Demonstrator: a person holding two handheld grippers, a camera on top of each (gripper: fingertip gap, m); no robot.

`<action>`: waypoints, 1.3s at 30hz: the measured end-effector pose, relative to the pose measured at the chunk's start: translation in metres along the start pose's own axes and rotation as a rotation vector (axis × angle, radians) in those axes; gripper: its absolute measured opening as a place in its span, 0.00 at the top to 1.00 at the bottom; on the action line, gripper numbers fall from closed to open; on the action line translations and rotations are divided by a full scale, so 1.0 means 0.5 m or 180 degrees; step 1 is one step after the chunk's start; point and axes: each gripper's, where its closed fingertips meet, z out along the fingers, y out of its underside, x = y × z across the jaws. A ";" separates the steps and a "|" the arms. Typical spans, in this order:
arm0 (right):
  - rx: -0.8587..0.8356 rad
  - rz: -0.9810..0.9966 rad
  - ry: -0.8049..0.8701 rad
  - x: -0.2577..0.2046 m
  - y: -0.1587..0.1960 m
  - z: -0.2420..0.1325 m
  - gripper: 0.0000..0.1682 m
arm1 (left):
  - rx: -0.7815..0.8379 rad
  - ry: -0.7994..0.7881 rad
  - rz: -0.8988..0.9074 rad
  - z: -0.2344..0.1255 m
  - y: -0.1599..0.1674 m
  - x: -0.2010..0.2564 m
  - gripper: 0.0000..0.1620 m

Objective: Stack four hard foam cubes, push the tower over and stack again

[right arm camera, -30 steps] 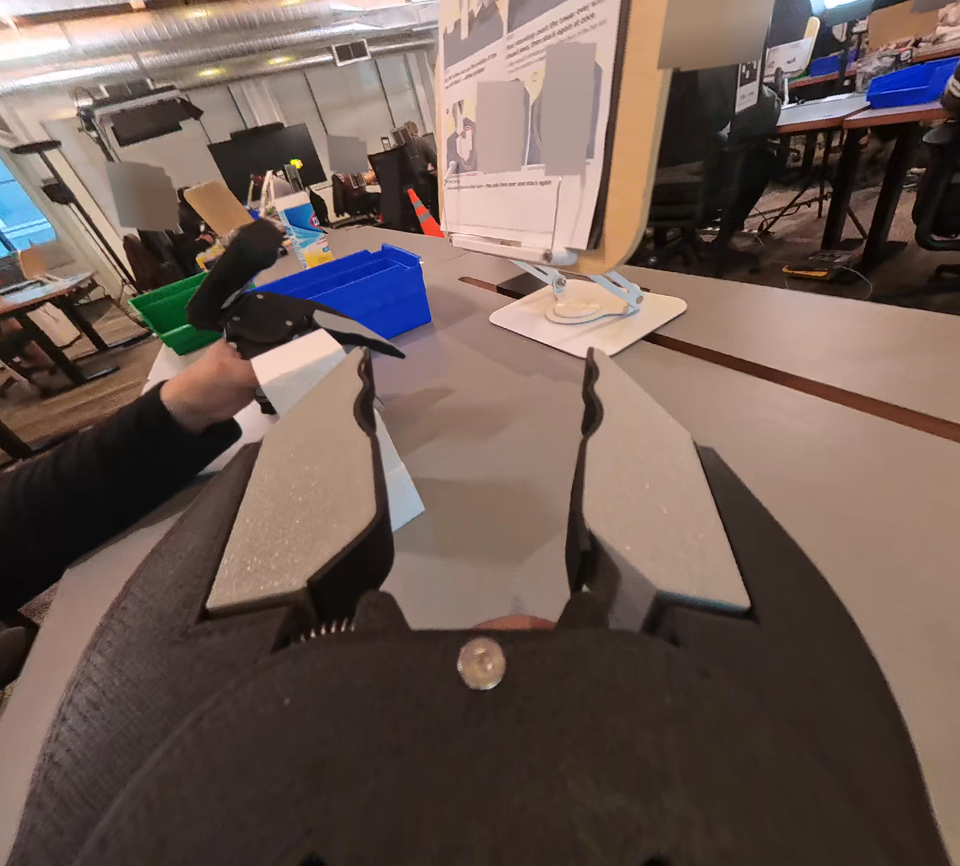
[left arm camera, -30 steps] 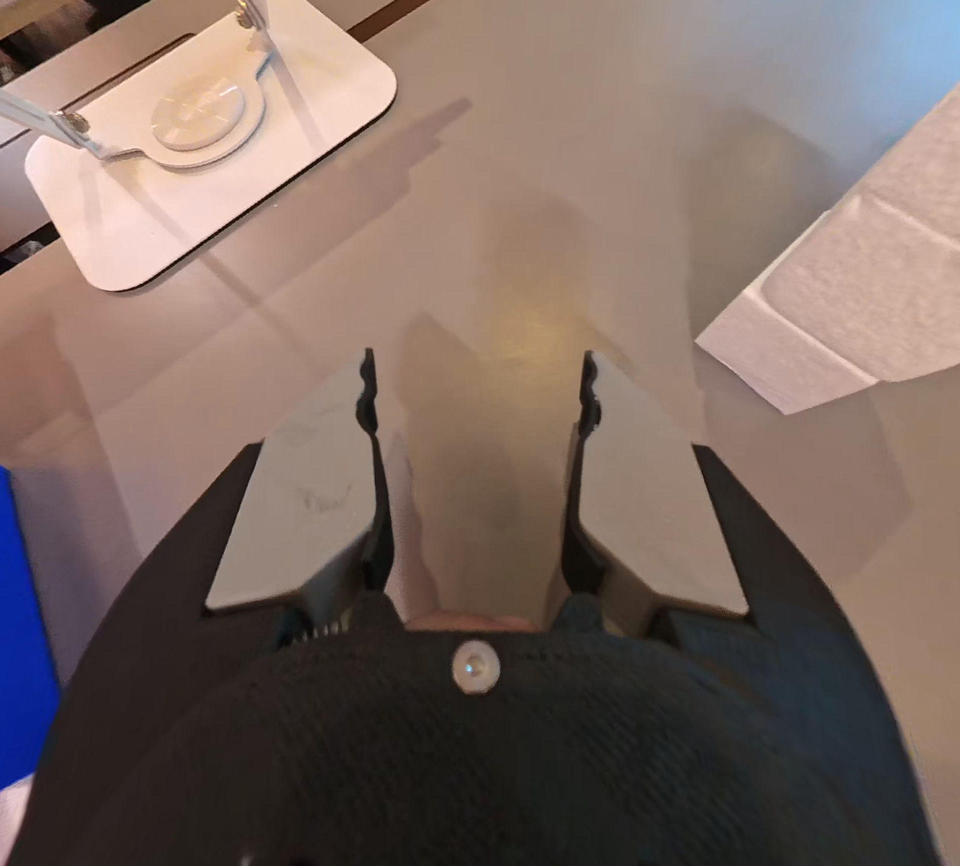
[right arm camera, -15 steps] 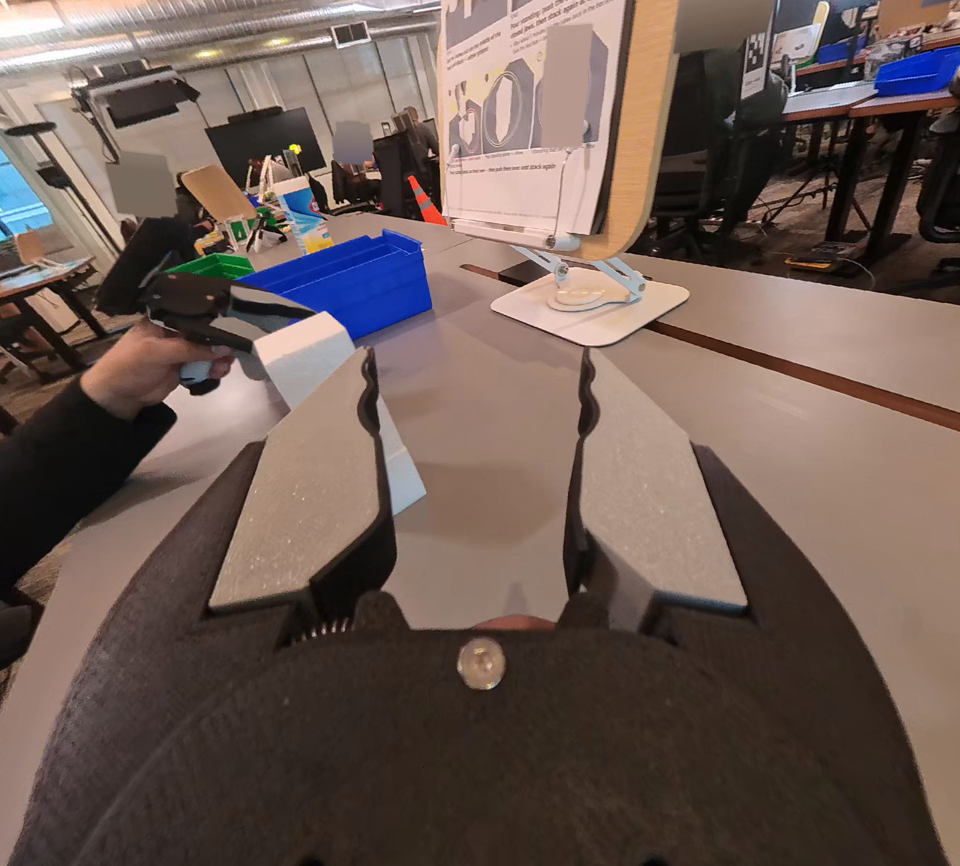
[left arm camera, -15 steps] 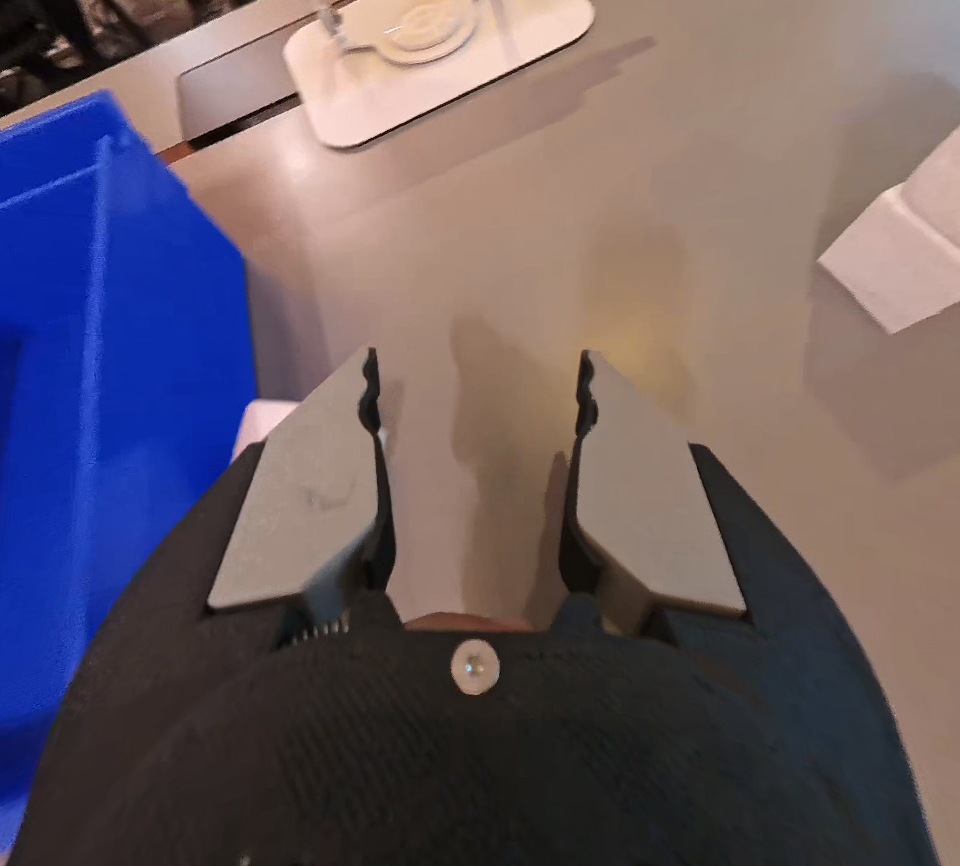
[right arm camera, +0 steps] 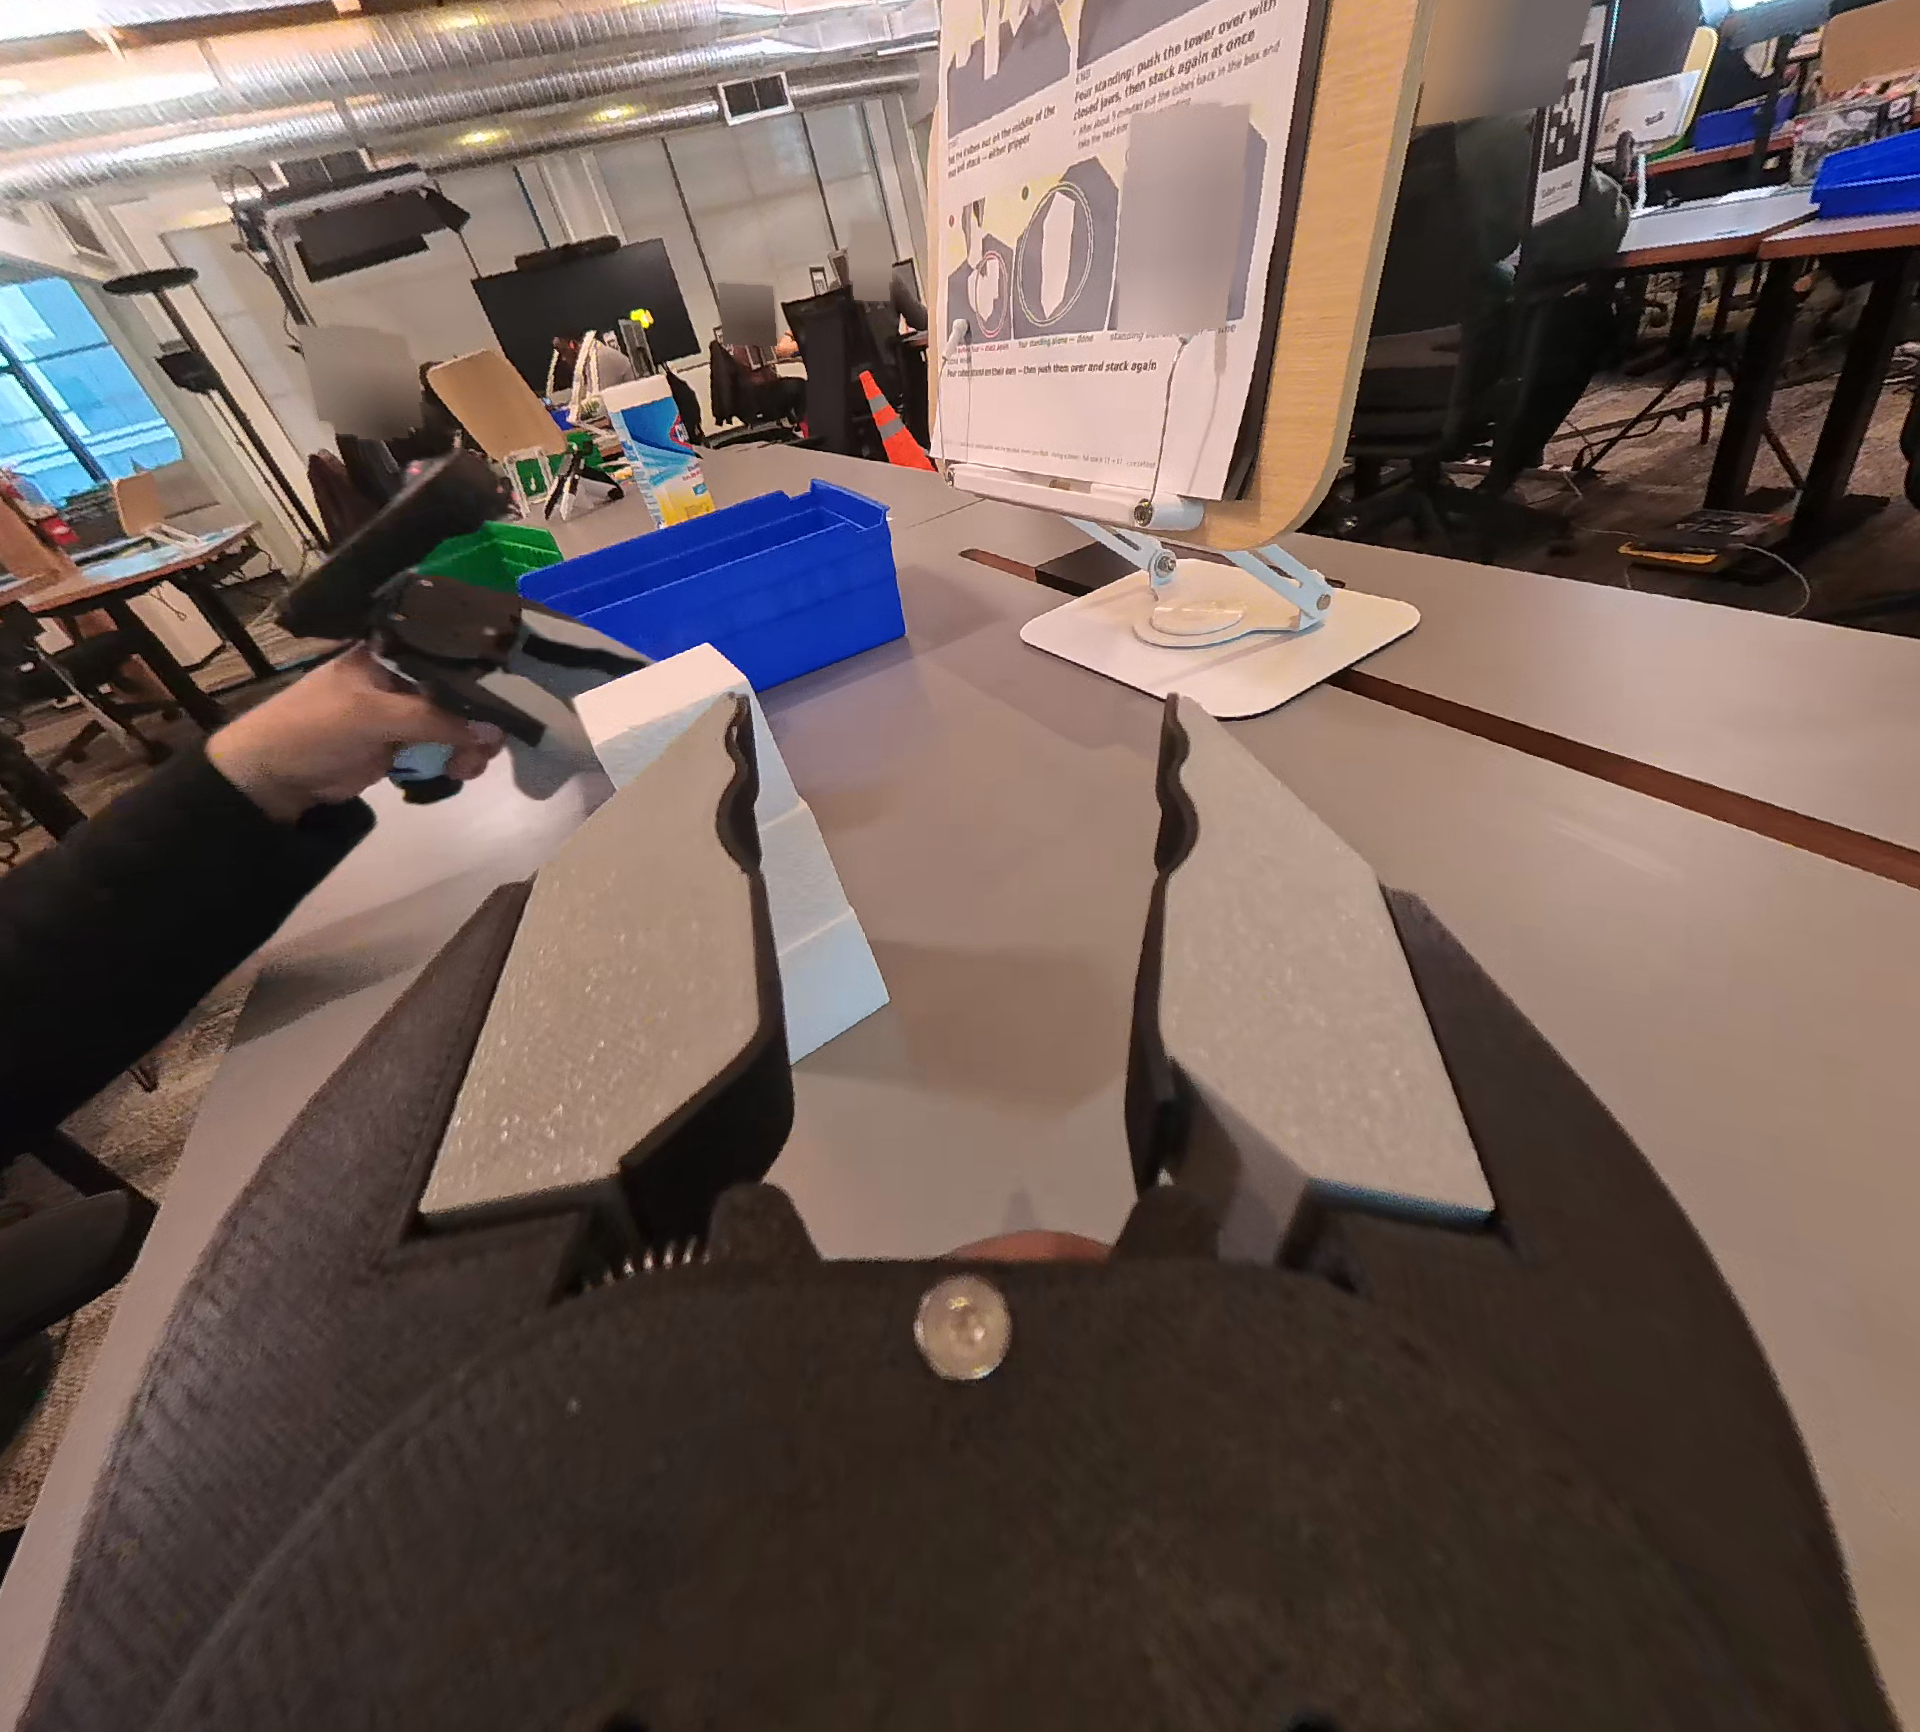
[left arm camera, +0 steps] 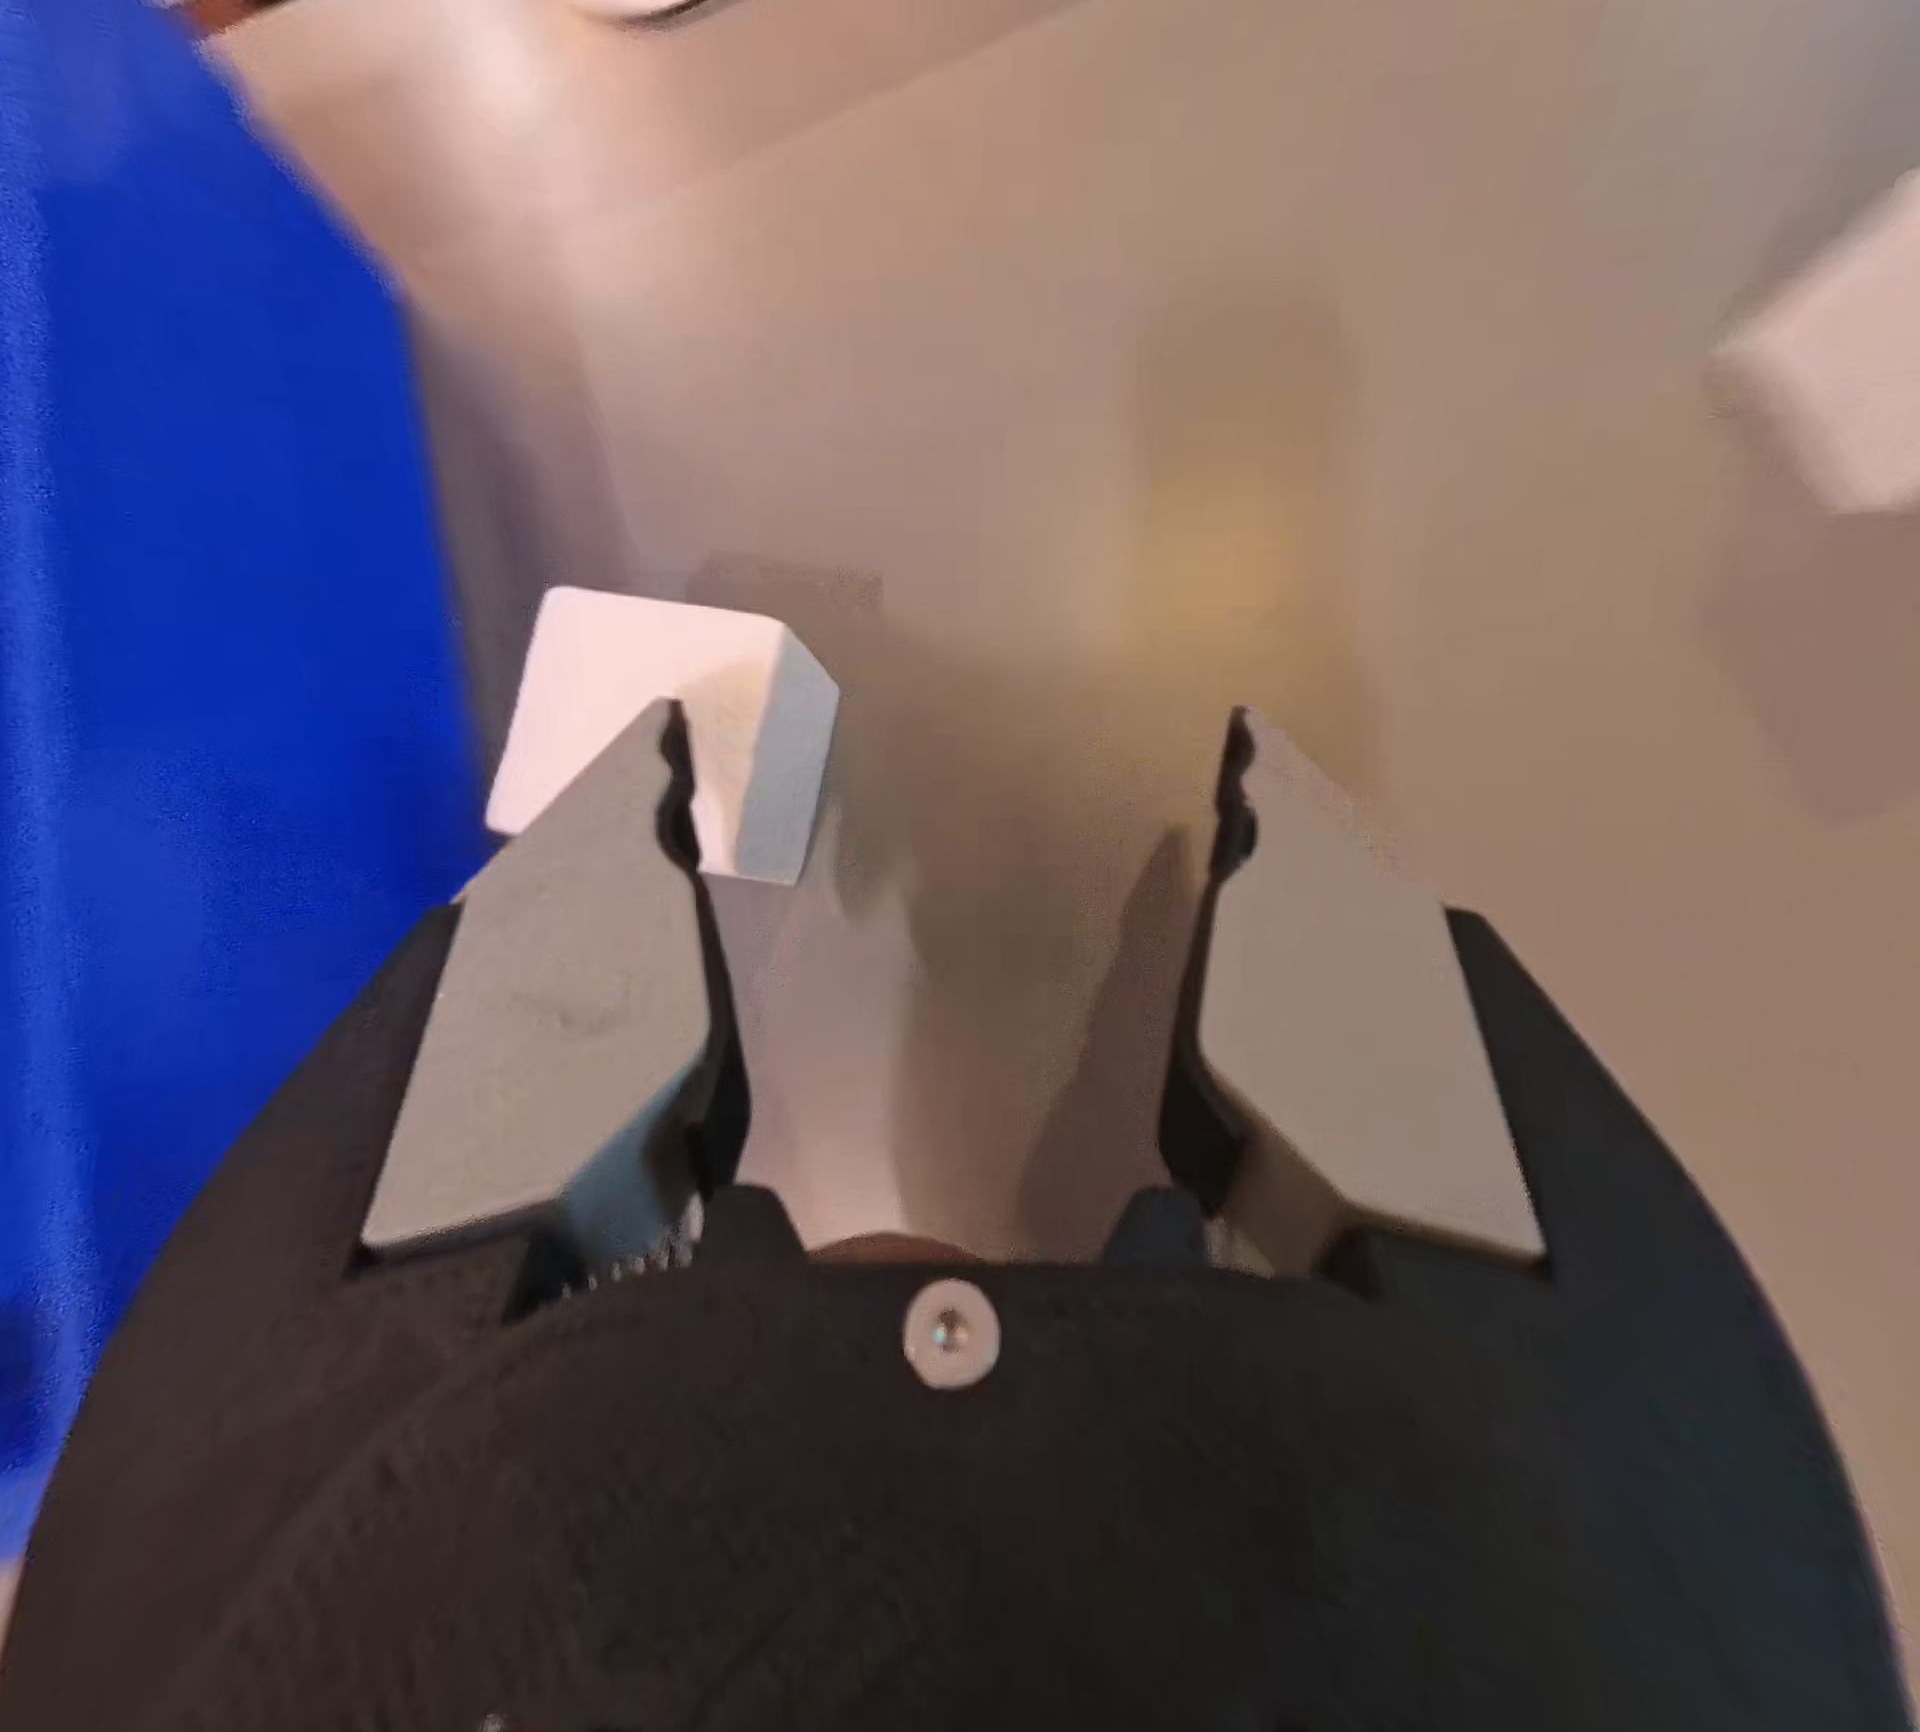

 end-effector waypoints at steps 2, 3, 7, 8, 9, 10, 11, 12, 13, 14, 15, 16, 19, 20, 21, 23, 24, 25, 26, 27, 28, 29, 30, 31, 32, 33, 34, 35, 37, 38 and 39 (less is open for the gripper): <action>0.0008 0.0015 -0.0003 0.001 -0.002 -0.002 0.55 | 0.0236 0.0762 -0.0105 -0.038 -0.027 0.080 0.62; 0.0015 0.0018 -0.0003 0.002 -0.003 -0.003 0.55 | 0.0300 0.0858 -0.0145 -0.054 -0.034 0.088 0.66; 0.0033 0.0018 -0.0009 0.000 -0.006 -0.004 0.56 | 0.0364 0.0364 -0.0045 -0.070 -0.029 0.043 0.51; 0.0034 0.0015 -0.0011 -0.001 -0.006 -0.004 0.56 | 0.0337 0.0465 -0.0052 -0.067 -0.022 0.054 0.50; 0.0036 0.0012 -0.0011 -0.002 -0.007 -0.004 0.56 | 0.0314 0.0592 -0.0068 -0.061 -0.016 0.070 0.50; 0.0037 0.0012 -0.0013 -0.002 -0.007 -0.004 0.56 | 0.0298 0.0710 -0.0082 -0.056 -0.011 0.085 0.49; 0.0038 0.0014 -0.0013 -0.002 -0.007 -0.004 0.56 | 0.0295 0.0823 -0.0094 -0.051 -0.007 0.101 0.49; 0.0040 0.0017 -0.0011 -0.002 -0.007 -0.004 0.56 | 0.0309 0.0927 -0.0098 -0.047 -0.006 0.115 0.48; 0.0042 0.0022 -0.0013 -0.001 -0.007 -0.004 0.56 | 0.0343 0.1013 -0.0065 -0.044 -0.007 0.130 0.47; 0.0044 0.0029 -0.0016 -0.001 -0.007 -0.004 0.56 | 0.0398 0.1090 0.0034 -0.044 -0.010 0.146 0.46; 0.0049 0.0037 -0.0019 0.000 -0.007 -0.005 0.56 | 0.0472 0.1179 0.0201 -0.046 -0.015 0.166 0.46; 0.0054 0.0046 -0.0025 0.000 -0.007 -0.005 0.56 | 0.0554 0.1285 0.0421 -0.050 -0.019 0.189 0.47; 0.0065 0.0071 -0.0066 -0.003 -0.008 -0.005 0.55 | 0.0778 0.1518 0.1188 -0.055 -0.028 0.244 0.47; 0.0072 0.0077 -0.0081 -0.005 -0.008 -0.005 0.55 | 0.0831 0.1633 0.1413 -0.057 -0.029 0.261 0.47; 0.0075 0.0078 -0.0089 -0.006 -0.009 -0.005 0.55 | 0.0873 0.1790 0.1605 -0.061 -0.029 0.280 0.46; 0.0077 0.0064 -0.0091 -0.007 -0.010 -0.006 0.56 | 0.0935 0.1946 0.1902 -0.063 -0.036 0.298 0.48; 0.0078 0.0059 -0.0092 -0.007 -0.010 -0.006 0.56 | 0.0903 0.1940 0.1986 -0.055 -0.042 0.297 0.48; 0.0080 0.0060 -0.0096 -0.007 -0.011 -0.006 0.56 | 0.0832 0.1962 0.2026 -0.047 -0.046 0.296 0.48; 0.0081 0.0064 -0.0103 -0.007 -0.011 -0.007 0.56 | 0.0755 0.2003 0.2045 -0.039 -0.049 0.295 0.47; 0.0082 0.0068 -0.0112 -0.008 -0.011 -0.007 0.56 | 0.0690 0.2041 0.2065 -0.030 -0.053 0.295 0.47; 0.0078 0.0072 -0.0120 -0.008 -0.010 -0.006 0.56 | 0.0638 0.2083 0.2088 -0.022 -0.055 0.296 0.47; 0.0069 0.0073 -0.0124 -0.008 -0.009 -0.006 0.56 | 0.0595 0.2134 0.2105 -0.014 -0.056 0.299 0.47; 0.0059 0.0070 -0.0124 -0.008 -0.008 -0.006 0.56 | 0.0554 0.2181 0.2116 -0.005 -0.057 0.303 0.47; 0.0051 0.0067 -0.0125 -0.007 -0.007 -0.005 0.56 | 0.0505 0.2227 0.2127 0.003 -0.055 0.309 0.47; 0.0041 0.0065 -0.0129 -0.008 -0.006 -0.004 0.56 | 0.0451 0.2275 0.2148 0.011 -0.050 0.315 0.48; 0.0032 0.0063 -0.0134 -0.008 -0.005 -0.004 0.56 | 0.0410 0.2317 0.2176 0.017 -0.044 0.322 0.49; 0.0027 0.0059 -0.0135 -0.009 -0.005 -0.004 0.56 | 0.0383 0.2343 0.2207 0.024 -0.038 0.328 0.52; 0.0023 0.0055 -0.0135 -0.009 -0.005 -0.003 0.56 | 0.0361 0.2362 0.2241 0.030 -0.030 0.334 0.55; 0.0010 0.0051 -0.0143 -0.010 -0.003 -0.002 0.56 | 0.0330 0.2399 0.2300 0.039 -0.013 0.343 0.59; 0.0003 0.0049 -0.0145 -0.011 -0.002 -0.001 0.56 | 0.0354 0.2424 0.2286 0.040 -0.010 0.346 0.61; -0.0006 0.0047 -0.0147 -0.011 -0.001 0.000 0.56 | 0.0392 0.2443 0.2252 0.039 -0.011 0.347 0.63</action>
